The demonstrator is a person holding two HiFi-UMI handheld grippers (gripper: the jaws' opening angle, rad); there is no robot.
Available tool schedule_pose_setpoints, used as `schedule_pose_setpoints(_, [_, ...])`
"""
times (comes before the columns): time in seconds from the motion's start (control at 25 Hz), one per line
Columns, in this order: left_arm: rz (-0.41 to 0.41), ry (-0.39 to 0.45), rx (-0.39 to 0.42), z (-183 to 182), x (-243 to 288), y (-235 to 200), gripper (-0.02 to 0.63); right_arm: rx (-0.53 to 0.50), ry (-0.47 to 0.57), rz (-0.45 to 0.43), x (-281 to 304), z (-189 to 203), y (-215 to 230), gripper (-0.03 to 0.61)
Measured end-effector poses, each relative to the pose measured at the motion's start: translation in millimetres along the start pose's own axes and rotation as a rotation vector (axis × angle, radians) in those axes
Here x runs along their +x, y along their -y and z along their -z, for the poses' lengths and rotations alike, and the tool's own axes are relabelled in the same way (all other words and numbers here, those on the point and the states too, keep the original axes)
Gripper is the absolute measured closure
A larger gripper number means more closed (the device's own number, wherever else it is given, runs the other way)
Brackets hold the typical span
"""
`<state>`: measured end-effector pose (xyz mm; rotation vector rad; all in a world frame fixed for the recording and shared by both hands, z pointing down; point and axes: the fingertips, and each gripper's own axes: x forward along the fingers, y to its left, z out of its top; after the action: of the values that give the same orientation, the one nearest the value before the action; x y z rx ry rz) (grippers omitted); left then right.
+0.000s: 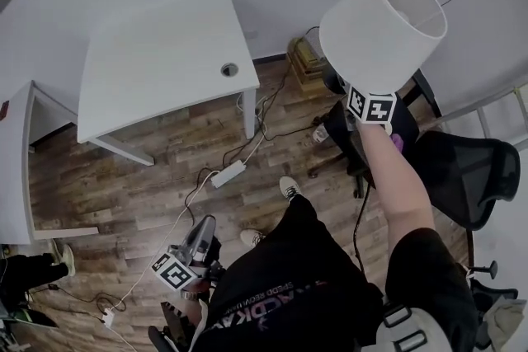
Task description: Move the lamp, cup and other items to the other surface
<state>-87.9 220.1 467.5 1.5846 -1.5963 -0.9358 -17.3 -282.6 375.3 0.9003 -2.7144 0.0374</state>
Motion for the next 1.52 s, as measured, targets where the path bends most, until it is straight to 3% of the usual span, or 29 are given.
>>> schedule_pose_setpoints(0.4, [0.060, -0.081, -0.017, 19, 53, 14, 0.615, 0.026, 0.032, 0.080, -27, -22, 73, 0.413])
schedule_pose_setpoints(0.84, [0.048, -0.113, -0.005, 59, 161, 42, 0.615, 0.040, 0.052, 0.137, -21, -22, 221, 0.413])
schedule_pose_setpoints(1.12, [0.028, -0.163, 0.007, 99, 245, 56, 0.615, 0.088, 0.038, 0.196, -14, 14, 334, 0.413])
schedule_pose_setpoints(1.52, [-0.048, -0.323, -0.021, 151, 312, 60, 0.615, 0.230, -0.025, 0.343, -34, 122, 453, 0.414])
